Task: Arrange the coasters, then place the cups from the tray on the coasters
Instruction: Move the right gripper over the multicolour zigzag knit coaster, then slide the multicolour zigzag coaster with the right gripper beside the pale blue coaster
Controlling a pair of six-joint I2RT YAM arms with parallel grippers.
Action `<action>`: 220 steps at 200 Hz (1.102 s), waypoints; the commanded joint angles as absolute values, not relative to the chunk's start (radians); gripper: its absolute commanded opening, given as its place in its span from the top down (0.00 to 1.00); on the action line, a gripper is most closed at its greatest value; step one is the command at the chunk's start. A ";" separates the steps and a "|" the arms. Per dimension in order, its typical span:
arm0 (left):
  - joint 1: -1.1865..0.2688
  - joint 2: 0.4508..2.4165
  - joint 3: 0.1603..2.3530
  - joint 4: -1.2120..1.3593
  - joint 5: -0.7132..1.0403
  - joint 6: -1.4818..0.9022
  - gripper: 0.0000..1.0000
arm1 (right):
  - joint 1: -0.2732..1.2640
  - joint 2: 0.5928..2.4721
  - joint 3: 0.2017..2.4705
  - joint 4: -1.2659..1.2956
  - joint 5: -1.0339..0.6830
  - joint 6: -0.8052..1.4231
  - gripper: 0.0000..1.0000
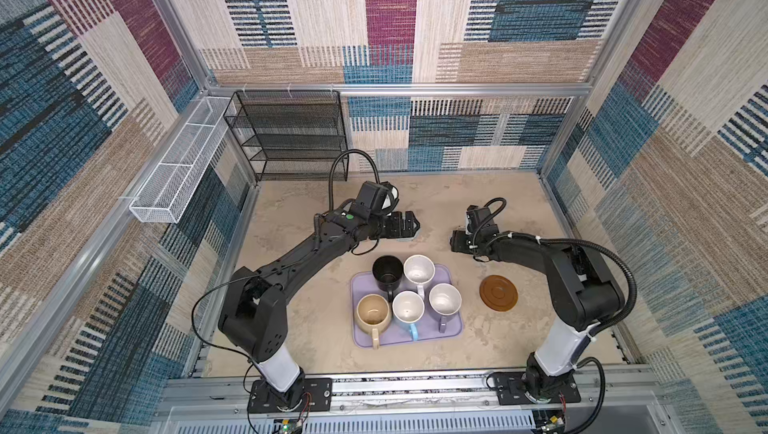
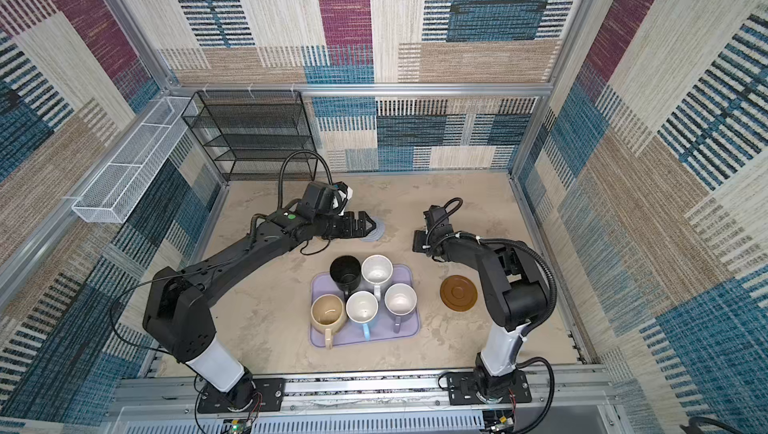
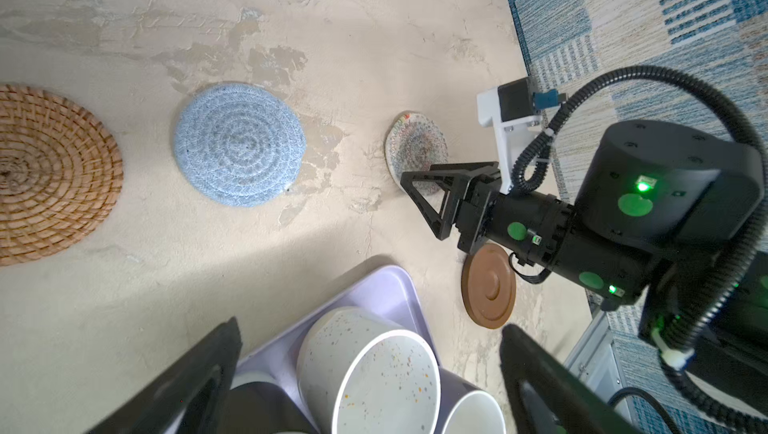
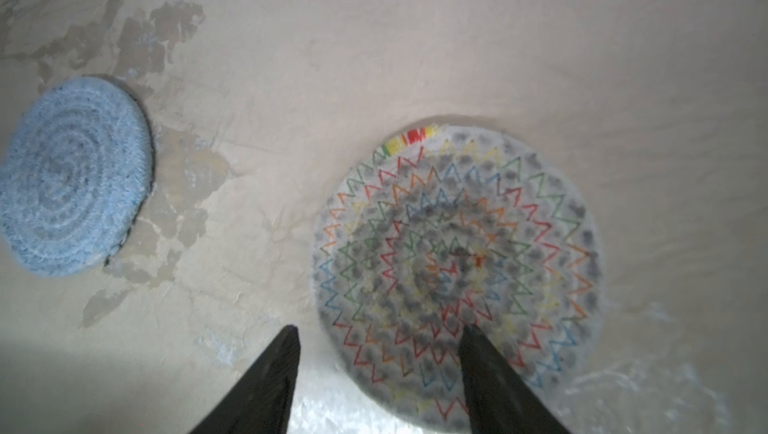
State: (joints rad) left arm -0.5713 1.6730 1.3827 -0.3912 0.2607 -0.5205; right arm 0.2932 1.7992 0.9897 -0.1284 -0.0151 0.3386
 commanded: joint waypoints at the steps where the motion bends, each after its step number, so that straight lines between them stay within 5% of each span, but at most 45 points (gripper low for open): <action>1: -0.563 1.673 1.390 -0.380 0.219 -0.496 0.00 | 0.308 1.843 1.026 -0.205 -0.035 0.332 0.37; 220: -0.508 1.651 1.333 -0.331 0.243 -0.538 0.00 | 0.428 2.024 1.308 -0.298 0.032 0.300 0.38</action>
State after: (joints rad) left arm -0.5098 1.6608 1.3308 -0.3481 0.2276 -0.5285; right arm 0.4263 1.9934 1.2713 -0.2203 0.0010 0.3016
